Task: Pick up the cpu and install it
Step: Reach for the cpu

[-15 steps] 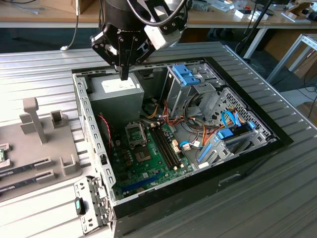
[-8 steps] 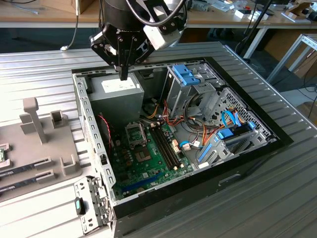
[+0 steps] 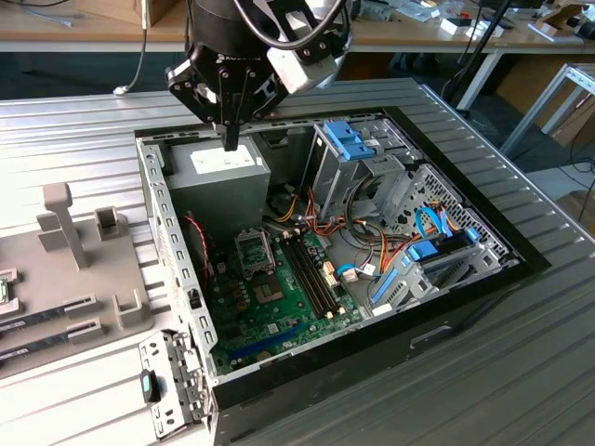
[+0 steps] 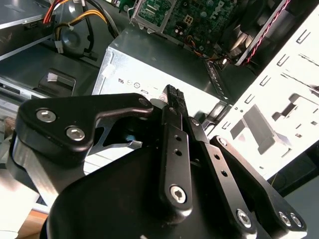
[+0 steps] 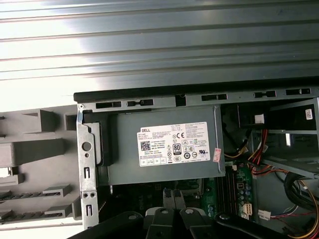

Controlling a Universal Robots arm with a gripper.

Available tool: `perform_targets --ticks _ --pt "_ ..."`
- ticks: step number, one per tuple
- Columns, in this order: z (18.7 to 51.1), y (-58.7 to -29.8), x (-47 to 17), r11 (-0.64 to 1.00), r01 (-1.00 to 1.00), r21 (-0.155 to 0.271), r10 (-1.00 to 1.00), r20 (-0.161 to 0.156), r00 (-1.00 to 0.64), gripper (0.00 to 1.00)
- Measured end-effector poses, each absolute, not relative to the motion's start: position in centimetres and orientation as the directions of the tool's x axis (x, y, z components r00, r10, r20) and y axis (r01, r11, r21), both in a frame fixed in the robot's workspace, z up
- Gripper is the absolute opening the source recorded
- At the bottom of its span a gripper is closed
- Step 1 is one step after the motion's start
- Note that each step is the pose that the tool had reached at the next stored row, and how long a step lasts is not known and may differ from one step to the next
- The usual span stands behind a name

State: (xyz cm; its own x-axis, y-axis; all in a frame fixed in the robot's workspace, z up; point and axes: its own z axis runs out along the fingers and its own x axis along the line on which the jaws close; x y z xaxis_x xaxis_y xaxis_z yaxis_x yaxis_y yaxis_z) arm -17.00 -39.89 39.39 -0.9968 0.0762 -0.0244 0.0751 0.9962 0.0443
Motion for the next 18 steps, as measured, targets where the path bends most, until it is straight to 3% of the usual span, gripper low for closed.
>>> perform_targets --ticks 18 --pt "39.38 -39.89 -17.35 0.996 0.075 0.044 0.076 -0.024 -0.997 0.11"
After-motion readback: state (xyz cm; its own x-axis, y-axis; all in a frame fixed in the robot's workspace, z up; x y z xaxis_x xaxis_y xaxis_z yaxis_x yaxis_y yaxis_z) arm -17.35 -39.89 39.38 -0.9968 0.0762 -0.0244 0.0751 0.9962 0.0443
